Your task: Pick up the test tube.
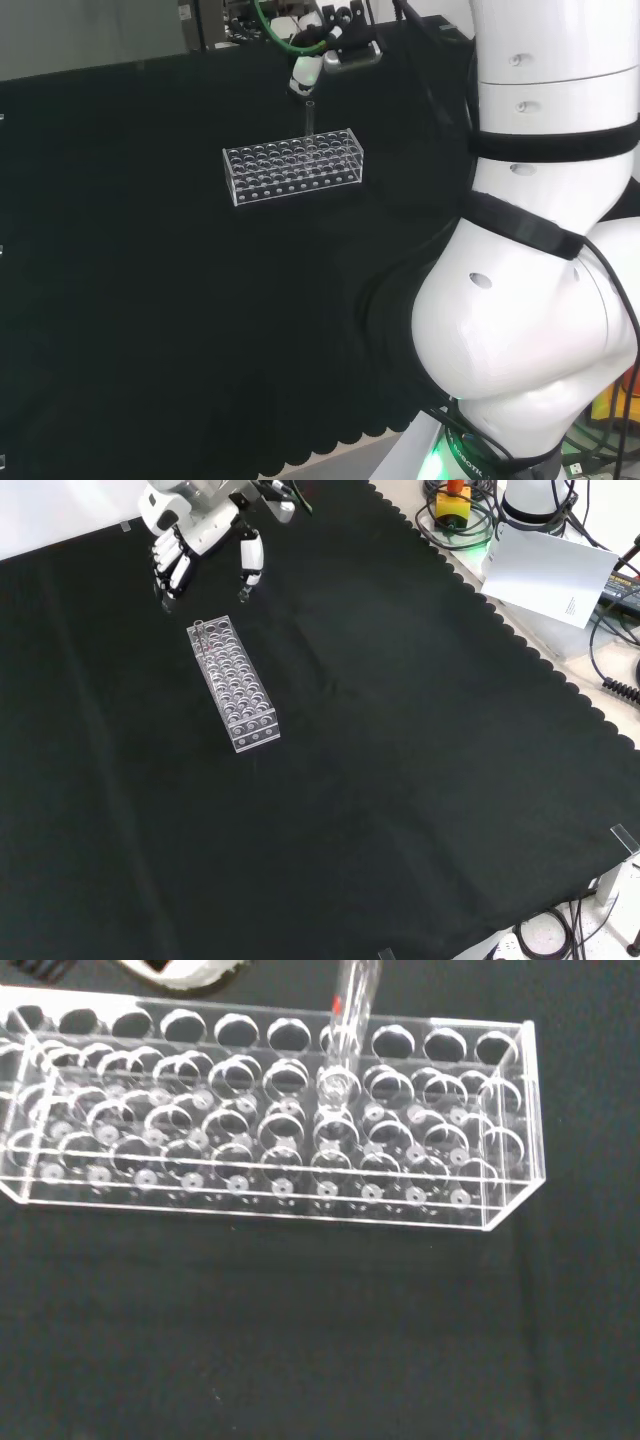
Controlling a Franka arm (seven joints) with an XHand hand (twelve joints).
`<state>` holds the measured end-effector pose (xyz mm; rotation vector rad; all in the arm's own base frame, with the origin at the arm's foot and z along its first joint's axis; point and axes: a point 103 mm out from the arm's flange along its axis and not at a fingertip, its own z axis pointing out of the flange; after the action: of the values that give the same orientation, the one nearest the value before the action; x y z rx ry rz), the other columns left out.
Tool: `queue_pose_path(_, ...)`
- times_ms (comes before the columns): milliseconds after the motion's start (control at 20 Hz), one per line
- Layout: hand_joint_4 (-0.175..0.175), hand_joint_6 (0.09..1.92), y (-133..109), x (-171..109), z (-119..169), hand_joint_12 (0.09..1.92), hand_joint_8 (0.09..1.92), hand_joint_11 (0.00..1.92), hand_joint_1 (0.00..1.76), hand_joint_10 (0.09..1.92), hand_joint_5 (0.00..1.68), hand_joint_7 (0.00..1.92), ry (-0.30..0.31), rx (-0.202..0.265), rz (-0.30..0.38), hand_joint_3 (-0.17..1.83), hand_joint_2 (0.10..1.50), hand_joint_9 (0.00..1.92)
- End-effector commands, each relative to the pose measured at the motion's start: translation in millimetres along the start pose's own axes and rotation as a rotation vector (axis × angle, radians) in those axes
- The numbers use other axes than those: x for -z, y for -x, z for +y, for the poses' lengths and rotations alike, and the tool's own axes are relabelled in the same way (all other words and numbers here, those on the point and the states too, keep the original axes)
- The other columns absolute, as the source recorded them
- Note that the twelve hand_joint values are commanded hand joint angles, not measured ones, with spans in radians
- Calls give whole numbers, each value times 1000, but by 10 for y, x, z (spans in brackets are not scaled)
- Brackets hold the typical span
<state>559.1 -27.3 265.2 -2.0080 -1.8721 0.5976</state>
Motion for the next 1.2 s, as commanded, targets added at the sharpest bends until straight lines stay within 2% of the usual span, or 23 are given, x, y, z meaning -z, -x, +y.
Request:
queue_pose_path(50, 95, 87, 24, -98, 154, 1323, 781, 0, 834, 894, 287, 0, -29, -25, -48, 498, 706, 0)
queue_pose_path(350, 91, 87, 78, -163, 334, 1327, 835, 0, 837, 899, 290, 39, -51, -53, -58, 508, 700, 0)
queue_pose_path(950, 65, 87, 101, -248, 427, 1339, 944, 0, 845, 977, 419, 233, -69, -63, -53, 539, 683, 0)
queue_pose_path(1200, 54, 87, 110, -339, 478, 1366, 968, 0, 854, 1013, 451, 305, -59, -68, -39, 555, 673, 27)
